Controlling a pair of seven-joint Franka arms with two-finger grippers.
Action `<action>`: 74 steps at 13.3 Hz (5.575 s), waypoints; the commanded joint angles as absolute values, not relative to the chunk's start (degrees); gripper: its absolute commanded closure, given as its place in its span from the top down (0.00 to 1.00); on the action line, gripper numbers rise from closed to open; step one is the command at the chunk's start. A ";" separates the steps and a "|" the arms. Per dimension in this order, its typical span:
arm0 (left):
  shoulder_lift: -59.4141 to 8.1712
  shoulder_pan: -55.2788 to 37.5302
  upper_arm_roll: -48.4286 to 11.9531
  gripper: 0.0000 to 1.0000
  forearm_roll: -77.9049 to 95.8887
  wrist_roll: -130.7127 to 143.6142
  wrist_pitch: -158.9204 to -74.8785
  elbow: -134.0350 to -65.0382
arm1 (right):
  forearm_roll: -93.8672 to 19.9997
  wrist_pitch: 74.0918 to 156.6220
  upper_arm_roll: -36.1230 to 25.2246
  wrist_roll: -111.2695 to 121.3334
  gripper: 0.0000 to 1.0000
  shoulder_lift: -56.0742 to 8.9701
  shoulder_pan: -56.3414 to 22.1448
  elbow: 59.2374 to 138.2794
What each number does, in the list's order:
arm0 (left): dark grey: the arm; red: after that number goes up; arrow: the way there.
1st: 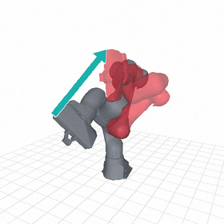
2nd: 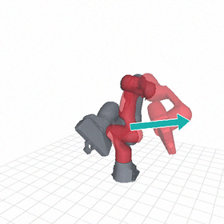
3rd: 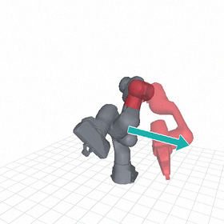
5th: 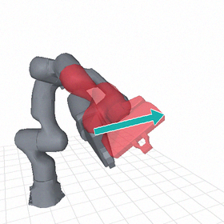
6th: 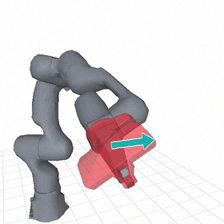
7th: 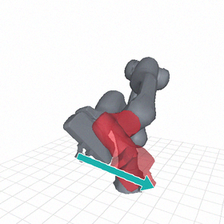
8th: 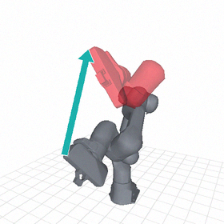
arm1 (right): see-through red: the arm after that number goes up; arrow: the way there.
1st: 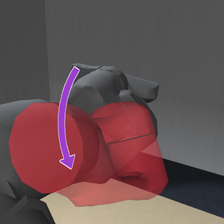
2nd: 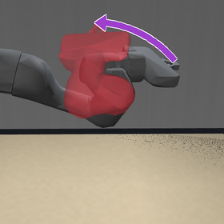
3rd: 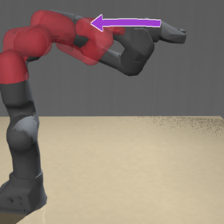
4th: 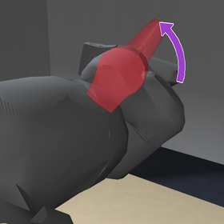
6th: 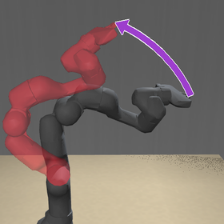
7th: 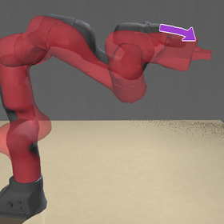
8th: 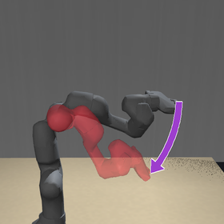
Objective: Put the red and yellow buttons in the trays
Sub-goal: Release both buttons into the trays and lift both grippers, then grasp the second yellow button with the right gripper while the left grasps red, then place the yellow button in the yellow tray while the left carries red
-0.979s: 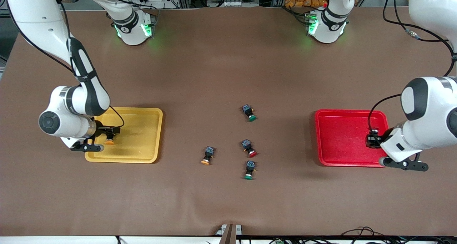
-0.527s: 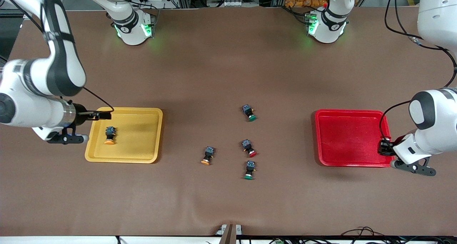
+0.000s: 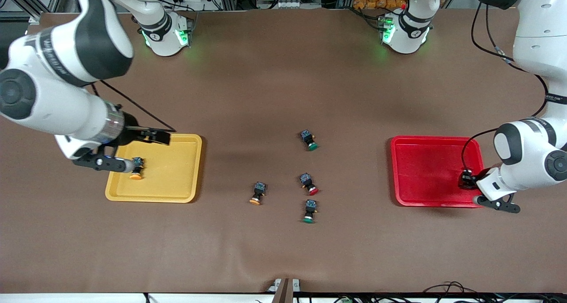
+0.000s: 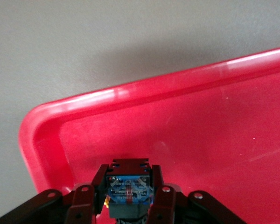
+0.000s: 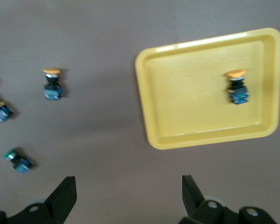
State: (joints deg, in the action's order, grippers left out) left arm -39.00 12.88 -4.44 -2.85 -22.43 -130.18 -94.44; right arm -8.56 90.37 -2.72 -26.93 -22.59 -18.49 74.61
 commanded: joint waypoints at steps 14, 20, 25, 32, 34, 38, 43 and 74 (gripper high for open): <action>-26.82 12.39 -10.44 1.00 -2.02 -14.44 -118.50 -93.08 | -5.98 128.66 -4.13 -43.15 1.00 -57.47 -33.48 64.60; -24.61 9.68 -19.86 1.00 -3.08 7.17 -105.13 -86.23 | -6.06 130.61 -4.04 -45.79 0.01 -59.41 -34.28 64.51; -25.48 -3.83 -19.86 1.00 -7.11 30.70 -103.98 -84.47 | -5.98 129.82 -4.13 -45.70 0.00 -57.93 -34.10 64.51; -34.18 -15.64 -19.16 1.00 -8.09 54.03 -107.12 -78.93 | -5.80 103.23 -4.04 -35.10 0.00 -42.31 -28.49 64.69; -36.38 -16.95 -19.16 1.00 -8.09 58.77 -111.16 -78.93 | -5.98 94.61 -3.87 -27.63 0.00 -35.63 -24.89 65.47; -39.90 -20.13 -18.46 1.00 -9.75 62.75 -117.77 -79.01 | -5.36 88.15 -3.96 -12.26 0.00 -28.75 -17.60 69.33; -40.08 -20.04 -17.93 1.00 -9.84 62.40 -117.95 -79.01 | -3.00 100.14 -4.04 -4.83 0.00 -29.00 -13.01 79.14; -52.48 -27.60 -10.37 0.05 -17.05 66.01 -139.57 -78.93 | -0.53 96.80 -3.96 3.59 1.00 -3.26 -2.83 100.92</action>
State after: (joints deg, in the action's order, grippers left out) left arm -52.67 -27.20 -10.80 -15.73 64.16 -139.64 -79.49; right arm -0.91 101.29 -4.81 0.98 -4.87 -5.76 103.27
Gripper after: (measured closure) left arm 0.511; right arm 0.000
